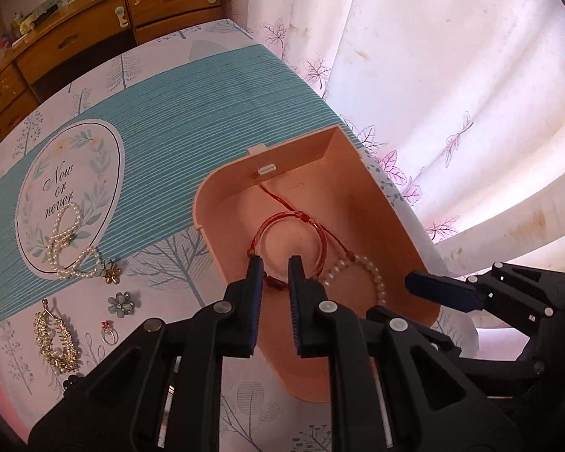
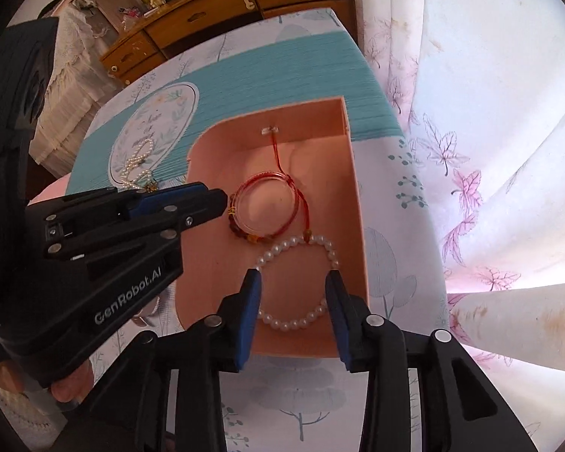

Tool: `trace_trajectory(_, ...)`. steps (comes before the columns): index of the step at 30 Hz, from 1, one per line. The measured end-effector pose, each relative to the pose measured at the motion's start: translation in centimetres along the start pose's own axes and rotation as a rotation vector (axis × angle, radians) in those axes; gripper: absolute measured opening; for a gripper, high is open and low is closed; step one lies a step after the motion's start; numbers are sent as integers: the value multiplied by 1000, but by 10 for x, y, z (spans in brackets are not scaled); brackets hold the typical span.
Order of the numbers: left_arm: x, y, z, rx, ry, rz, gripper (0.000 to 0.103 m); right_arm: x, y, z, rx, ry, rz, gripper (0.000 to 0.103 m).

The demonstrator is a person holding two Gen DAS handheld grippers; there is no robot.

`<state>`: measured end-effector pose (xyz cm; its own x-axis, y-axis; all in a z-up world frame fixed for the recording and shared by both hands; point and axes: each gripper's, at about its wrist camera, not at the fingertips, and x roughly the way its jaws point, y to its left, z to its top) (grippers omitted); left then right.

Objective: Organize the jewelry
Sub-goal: 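Carry both bracelets into the pink tray and open both tools, then grasp the long pearl necklace with the right tool while the left tool approaches the gold comb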

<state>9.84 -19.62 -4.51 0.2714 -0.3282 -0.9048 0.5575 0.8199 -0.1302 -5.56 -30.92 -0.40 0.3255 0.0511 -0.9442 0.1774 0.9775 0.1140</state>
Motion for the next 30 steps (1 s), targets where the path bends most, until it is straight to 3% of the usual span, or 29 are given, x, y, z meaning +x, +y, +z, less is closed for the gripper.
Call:
trace_trajectory(2,-8,0,-3,-1,-10,-7,20,2,15,12,-7,-2,6,36)
trace_trajectory(4,-18,2,-8,-4,-29,-27,46,-1,26,18,-15,-14,6,36)
trace_trajectory(6,-31,8,-15,-18,-66,-28,55,-7,40,30,-32,-26,1,36)
trace_trajectory(12,-64,43,-36,-83,-118,-5,55,-25,74,33,-96,-55,11,36)
trace_trajectory(18,-101,104,-70,-132,-227,100,55,-35,110,42,-167,-84,46,36)
trace_trajectory(25,-108,200,-106,-259,-93,163,55,-22,167,71,-288,-77,82,36)
trace_trajectory(30,-106,247,-119,-304,-63,195,55,5,209,106,-354,-43,115,36)
